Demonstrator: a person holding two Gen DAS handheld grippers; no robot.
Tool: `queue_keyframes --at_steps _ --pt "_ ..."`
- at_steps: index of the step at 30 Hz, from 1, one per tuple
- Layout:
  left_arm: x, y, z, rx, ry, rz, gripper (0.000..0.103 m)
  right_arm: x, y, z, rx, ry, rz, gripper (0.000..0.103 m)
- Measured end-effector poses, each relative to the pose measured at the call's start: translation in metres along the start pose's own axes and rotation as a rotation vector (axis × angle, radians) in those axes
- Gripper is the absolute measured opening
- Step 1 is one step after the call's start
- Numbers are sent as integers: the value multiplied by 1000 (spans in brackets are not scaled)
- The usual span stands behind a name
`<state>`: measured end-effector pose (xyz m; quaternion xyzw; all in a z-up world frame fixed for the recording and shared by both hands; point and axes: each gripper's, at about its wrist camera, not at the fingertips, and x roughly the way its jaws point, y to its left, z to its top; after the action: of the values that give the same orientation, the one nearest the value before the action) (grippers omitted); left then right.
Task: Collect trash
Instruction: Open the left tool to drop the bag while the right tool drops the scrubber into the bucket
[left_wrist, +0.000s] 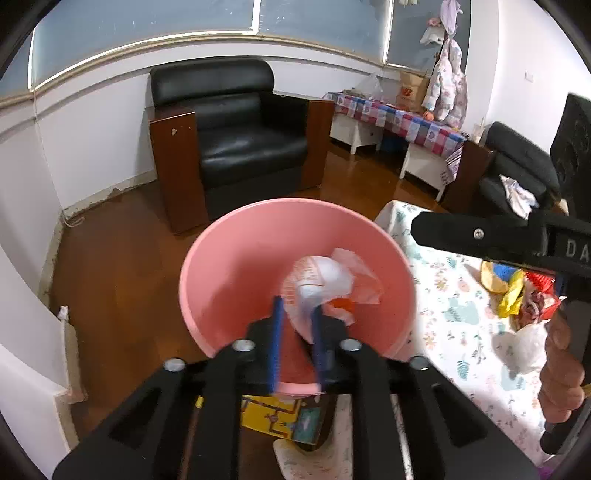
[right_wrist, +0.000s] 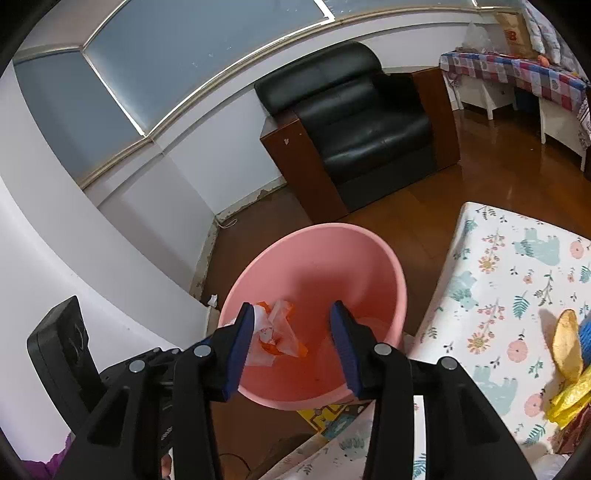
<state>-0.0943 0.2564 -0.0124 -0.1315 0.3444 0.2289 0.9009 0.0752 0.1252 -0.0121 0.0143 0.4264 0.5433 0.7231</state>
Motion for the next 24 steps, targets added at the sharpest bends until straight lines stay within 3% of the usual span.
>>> queue_keyframes --at_steps 3,12,24 --pt "-2 -1 1 -1 -6 -8 32 -11 -5 -3 -1 -19 -15 46" --pt "5 -13 -2 48 20 45 32 -38 -18 -13 2 -66 -46 49" --pt "-2 -11 8 -26 17 -47 32 -33 1 -32 -128 -38 -90 49"
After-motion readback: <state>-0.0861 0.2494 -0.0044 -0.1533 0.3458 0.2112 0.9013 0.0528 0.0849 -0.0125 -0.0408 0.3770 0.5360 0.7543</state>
